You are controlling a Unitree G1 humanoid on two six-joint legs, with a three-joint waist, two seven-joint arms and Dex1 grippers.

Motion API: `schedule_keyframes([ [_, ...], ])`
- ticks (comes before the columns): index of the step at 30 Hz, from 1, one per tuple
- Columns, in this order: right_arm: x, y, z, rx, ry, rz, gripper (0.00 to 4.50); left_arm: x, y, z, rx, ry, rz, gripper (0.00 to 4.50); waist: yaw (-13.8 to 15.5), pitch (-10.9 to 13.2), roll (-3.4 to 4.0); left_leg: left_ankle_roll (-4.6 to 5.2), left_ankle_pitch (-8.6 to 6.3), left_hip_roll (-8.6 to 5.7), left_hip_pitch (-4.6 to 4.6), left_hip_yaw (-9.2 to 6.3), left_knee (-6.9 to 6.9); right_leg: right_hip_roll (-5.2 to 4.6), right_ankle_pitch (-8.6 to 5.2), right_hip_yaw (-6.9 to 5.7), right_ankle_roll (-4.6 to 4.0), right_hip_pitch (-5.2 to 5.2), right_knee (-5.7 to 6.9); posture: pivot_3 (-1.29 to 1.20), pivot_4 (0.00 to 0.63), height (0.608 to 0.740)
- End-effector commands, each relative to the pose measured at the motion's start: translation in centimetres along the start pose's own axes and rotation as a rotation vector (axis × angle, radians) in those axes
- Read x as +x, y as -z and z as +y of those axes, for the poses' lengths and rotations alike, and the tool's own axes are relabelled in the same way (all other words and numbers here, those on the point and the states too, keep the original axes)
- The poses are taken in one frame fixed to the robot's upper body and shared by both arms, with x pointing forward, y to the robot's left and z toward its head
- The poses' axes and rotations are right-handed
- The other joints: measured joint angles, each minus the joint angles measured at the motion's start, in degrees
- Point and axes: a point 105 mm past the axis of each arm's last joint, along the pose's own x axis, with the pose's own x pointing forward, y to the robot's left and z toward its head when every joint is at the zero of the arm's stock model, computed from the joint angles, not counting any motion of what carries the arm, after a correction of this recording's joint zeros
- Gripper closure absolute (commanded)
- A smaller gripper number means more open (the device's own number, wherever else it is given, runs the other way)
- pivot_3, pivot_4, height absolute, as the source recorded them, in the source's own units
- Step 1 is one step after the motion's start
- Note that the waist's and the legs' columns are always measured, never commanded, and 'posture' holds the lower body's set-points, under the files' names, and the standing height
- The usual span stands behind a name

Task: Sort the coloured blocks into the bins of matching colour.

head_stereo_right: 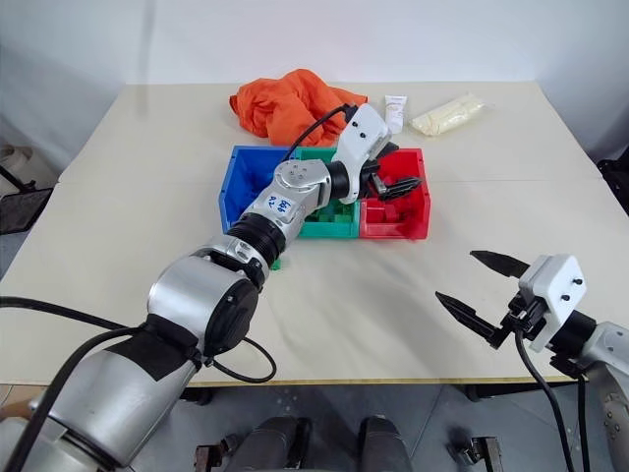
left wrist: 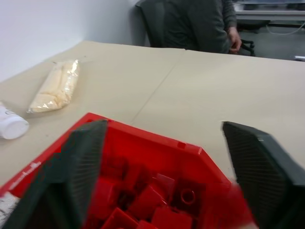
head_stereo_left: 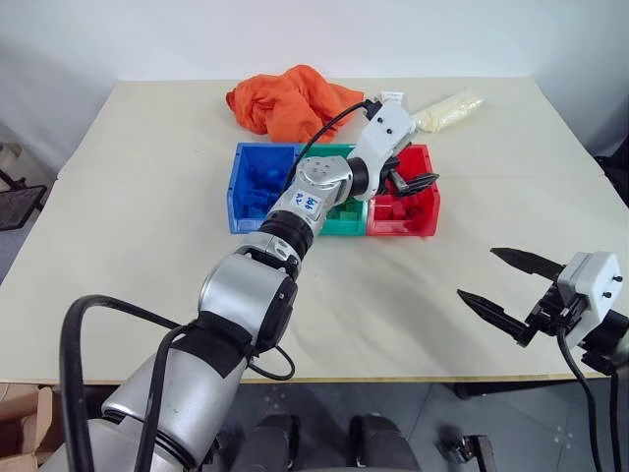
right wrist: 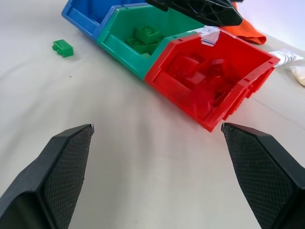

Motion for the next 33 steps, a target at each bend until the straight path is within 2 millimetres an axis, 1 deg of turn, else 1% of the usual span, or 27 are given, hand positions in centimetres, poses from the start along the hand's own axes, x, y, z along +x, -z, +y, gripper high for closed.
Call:
schedule_keyframes([
  [1, -0.2, -1.5, -0.2, -0.041, 0.006, -0.038, 0.00, 0.0, -2.7, 0.3, 0.063, 0.011, -0.076, 0.02, 0.00, 0.00, 0.00, 0.00, 0.00, 0.00, 0.00, 0.00, 0.00, 0.00, 0.00, 0.00, 0.00, 0.00, 0.00, 0.00, 0.150, 0.740],
  [7, 0.2, -1.5, -0.5, -0.042, -0.021, -0.036, 0.00, -1.7, -2.1, 1.8, 0.085, 0.003, -0.081, 0.02, -0.05, 0.00, 0.01, 0.00, 0.00, 0.00, 0.00, 0.02, 0.00, 0.00, 0.00, 0.00, 0.00, -0.01, 0.00, 0.00, 0.150, 0.740],
  [10, 0.2, -1.3, -0.6, -0.033, -0.041, -0.017, 0.00, -3.1, -1.3, 2.5, 0.081, 0.035, -0.084, 0.02, -0.05, -0.01, 0.02, 0.00, 0.00, 0.01, 0.00, 0.02, 0.01, 0.00, 0.00, 0.00, 0.00, -0.01, 0.02, 0.00, 0.150, 0.740],
  [14, 0.3, -1.2, -1.0, -0.033, -0.062, -0.002, 0.00, -4.9, -0.2, 2.9, 0.093, 0.085, -0.079, 0.02, -0.08, -0.01, 0.02, 0.00, 0.00, 0.01, 0.01, 0.03, 0.02, 0.00, 0.00, -0.01, 0.00, -0.01, 0.03, 0.00, 0.150, 0.740],
  [22, 1.4, -1.5, -2.1, -0.055, -0.118, 0.009, 0.00, -8.6, 0.9, 4.3, 0.108, 0.105, -0.098, 0.02, -0.16, -0.02, 0.03, 0.00, 0.00, 0.01, -0.01, 0.02, 0.06, -0.02, 0.00, -0.01, 0.00, -0.02, 0.06, 0.00, 0.150, 0.740],
  [25, 1.6, -1.6, -2.6, -0.053, -0.127, 0.009, 0.00, -10.5, 0.9, 4.4, 0.132, 0.137, -0.138, 0.02, -0.19, -0.02, 0.03, 0.00, 0.00, 0.02, 0.00, 0.02, 0.06, -0.02, 0.00, -0.01, 0.00, -0.03, 0.06, 0.00, 0.150, 0.740],
  [30, 1.5, -1.0, -3.0, -0.029, -0.141, 0.051, 0.00, -15.1, 2.2, 4.3, 0.144, 0.172, -0.157, 0.02, -0.25, -0.04, 0.06, 0.00, 0.00, 0.06, 0.00, 0.02, 0.08, -0.03, 0.00, 0.00, -0.01, -0.03, 0.07, 0.00, 0.150, 0.740],
  [33, 1.1, -0.6, -3.1, 0.007, -0.148, 0.086, 0.00, -17.8, 2.9, 3.6, 0.152, 0.200, -0.166, 0.02, -0.30, -0.05, 0.08, 0.00, 0.00, 0.09, 0.00, 0.01, 0.07, -0.08, 0.00, 0.03, -0.01, -0.03, 0.07, 0.00, 0.150, 0.740],
])
